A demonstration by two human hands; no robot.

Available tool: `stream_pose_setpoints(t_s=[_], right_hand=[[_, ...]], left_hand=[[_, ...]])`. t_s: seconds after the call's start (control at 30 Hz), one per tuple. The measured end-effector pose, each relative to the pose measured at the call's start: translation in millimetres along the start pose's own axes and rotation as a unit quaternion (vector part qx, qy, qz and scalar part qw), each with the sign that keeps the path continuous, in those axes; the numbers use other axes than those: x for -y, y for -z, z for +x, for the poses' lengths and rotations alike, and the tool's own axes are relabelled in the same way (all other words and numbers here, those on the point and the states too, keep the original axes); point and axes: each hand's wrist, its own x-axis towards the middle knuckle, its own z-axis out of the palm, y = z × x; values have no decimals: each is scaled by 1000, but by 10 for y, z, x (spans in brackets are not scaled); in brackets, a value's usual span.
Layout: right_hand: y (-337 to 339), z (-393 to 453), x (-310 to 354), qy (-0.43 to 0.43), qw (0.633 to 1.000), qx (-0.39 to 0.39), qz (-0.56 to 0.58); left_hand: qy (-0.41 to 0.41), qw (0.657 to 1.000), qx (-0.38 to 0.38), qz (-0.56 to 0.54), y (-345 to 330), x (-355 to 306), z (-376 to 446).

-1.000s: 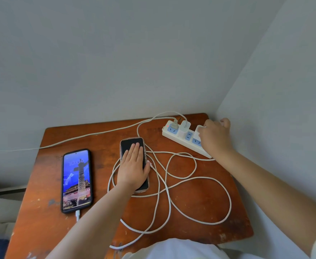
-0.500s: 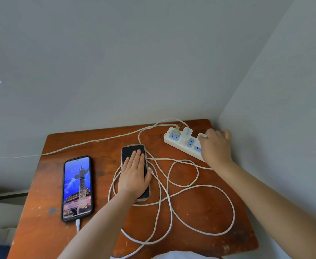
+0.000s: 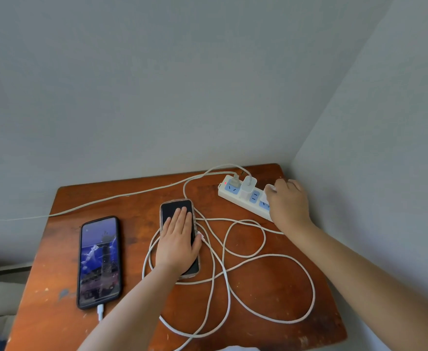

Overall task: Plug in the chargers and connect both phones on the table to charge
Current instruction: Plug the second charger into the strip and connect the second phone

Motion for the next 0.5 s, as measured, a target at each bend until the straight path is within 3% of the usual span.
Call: stream_pose_setpoints(t_s=[0.5], right_hand=[[-95, -10, -45, 9, 1000, 1, -17]], left_hand=[[0, 1000, -2, -2, -11, 13, -6]])
